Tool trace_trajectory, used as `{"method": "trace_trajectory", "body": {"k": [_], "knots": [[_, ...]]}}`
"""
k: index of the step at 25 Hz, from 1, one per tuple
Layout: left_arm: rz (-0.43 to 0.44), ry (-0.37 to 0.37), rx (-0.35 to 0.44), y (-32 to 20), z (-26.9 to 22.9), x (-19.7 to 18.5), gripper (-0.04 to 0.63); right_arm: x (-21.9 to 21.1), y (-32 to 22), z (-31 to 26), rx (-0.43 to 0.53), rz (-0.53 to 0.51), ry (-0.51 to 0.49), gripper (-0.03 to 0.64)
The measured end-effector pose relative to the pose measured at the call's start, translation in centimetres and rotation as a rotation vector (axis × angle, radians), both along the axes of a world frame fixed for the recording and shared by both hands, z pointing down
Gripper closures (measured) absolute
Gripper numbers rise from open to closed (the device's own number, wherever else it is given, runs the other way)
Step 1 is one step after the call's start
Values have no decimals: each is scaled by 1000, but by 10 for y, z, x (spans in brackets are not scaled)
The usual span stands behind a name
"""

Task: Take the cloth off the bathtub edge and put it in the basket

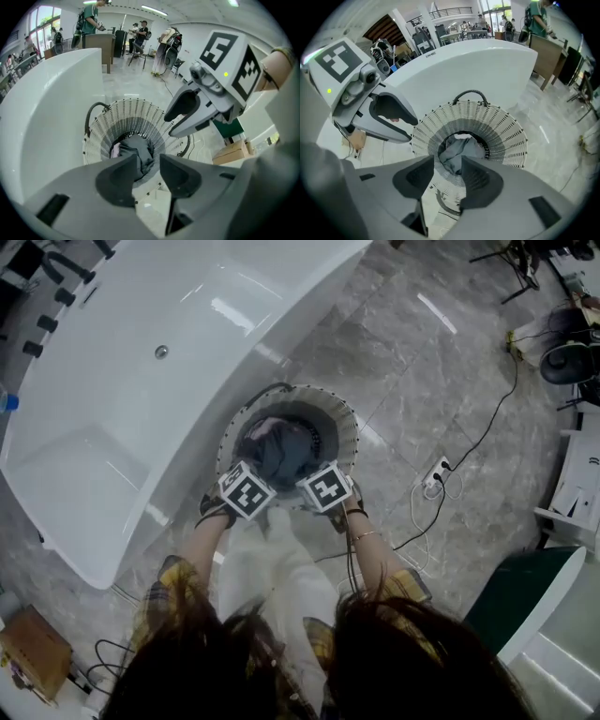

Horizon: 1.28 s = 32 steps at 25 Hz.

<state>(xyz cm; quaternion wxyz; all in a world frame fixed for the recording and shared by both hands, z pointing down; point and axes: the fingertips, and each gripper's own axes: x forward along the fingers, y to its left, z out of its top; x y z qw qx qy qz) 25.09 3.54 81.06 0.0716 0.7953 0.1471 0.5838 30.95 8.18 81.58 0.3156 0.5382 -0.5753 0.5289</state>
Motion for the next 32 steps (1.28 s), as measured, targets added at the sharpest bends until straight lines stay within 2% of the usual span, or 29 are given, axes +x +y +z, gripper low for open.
{"method": "trace_trajectory", "body": {"k": [2,6,9,16,21,26,29,32], "knots": [[-17,29,2,-4,-18,0,445,4,-11,-20,49,53,-9,430],[-113,109,-33,-10,-58,4,446,15,-31,-64,142,170,-33,459],[-140,177,-28,-16,-92,6,462,15,-47,-99,197,184,-31,466],[-236,365,-7,-37,-203,6,480,-13,-81,-209,386,80,-9,497],[-353,572,26,-62,-306,-2,502,-38,-103,-309,558,-23,46,517],[-411,742,96,-75,-398,-31,514,-72,-117,-414,753,-91,76,560],[-471,860,75,-73,-452,-58,523,-100,-117,-465,873,-97,61,572],[-522,934,101,-69,-486,-86,534,-129,-115,-502,970,-117,28,589]]}}
